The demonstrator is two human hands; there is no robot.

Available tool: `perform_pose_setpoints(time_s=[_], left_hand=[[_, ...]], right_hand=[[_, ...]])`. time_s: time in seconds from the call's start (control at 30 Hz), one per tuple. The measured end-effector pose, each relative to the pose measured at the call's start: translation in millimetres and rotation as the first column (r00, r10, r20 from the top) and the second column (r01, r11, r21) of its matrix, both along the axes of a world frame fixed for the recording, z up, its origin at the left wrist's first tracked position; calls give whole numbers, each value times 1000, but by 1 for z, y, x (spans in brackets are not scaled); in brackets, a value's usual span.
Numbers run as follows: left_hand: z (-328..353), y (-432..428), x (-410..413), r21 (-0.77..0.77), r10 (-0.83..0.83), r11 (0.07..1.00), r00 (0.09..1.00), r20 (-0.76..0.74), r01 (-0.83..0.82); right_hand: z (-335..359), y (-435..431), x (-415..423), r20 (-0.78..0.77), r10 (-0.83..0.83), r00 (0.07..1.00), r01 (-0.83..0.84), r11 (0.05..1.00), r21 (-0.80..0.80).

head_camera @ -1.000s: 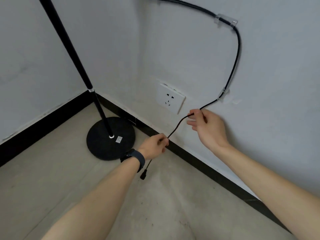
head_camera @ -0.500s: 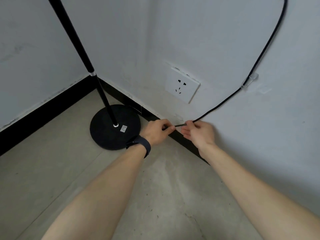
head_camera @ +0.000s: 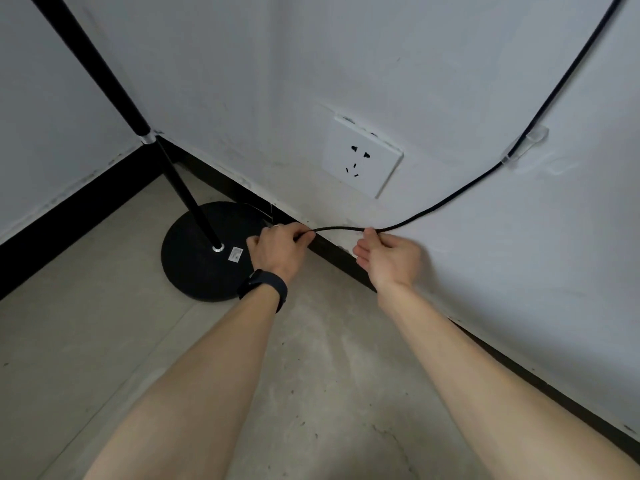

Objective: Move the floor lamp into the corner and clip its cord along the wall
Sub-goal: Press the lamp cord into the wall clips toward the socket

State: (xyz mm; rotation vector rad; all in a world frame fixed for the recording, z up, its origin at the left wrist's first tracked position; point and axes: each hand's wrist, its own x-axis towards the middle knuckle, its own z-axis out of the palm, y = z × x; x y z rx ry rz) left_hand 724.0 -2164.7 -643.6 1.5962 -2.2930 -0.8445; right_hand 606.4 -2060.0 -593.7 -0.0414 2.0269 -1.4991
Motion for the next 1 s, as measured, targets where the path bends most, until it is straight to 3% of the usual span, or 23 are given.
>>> perform_pose_setpoints(time_s=[0.1,0.2,0.3,0.5,0.6,0.67,0.77,0.87,1.0], left_hand=[[2,3,-6,67,16,998,1000,-17,-14],[7,5,-11,124,17,992,997,-77,-8],[11,5,-12,142,-4,990,992,-126,22],[24,-3,-11,-34,-98,995,994,-52,96],[25,-8,-10,-88,-54,994,998,46,58],[21,-15,-4,-2,18,1000,1000,13,-18],[14,-22,4,288,138,955,960,-244,-64],[14,-18,3,558,333,828,849,-411,-54],[25,-11,-8,659,532,747,678,-507,-92]], right_hand=[[-3,5,1,-75,22,997,-16,996,86],[-5,10,11,-164,147,975,-131,986,107],[0,9,14,-112,103,988,-96,993,68],[-6,8,6,-54,2,999,5,992,129],[-6,14,3,-18,-30,999,32,992,119],[-6,19,-1,-5,-41,999,41,992,121],[-7,31,-4,-1,-33,999,33,987,156],[-9,41,-8,-29,6,1000,-1,983,186],[-10,47,-10,-57,40,998,-28,977,210]])
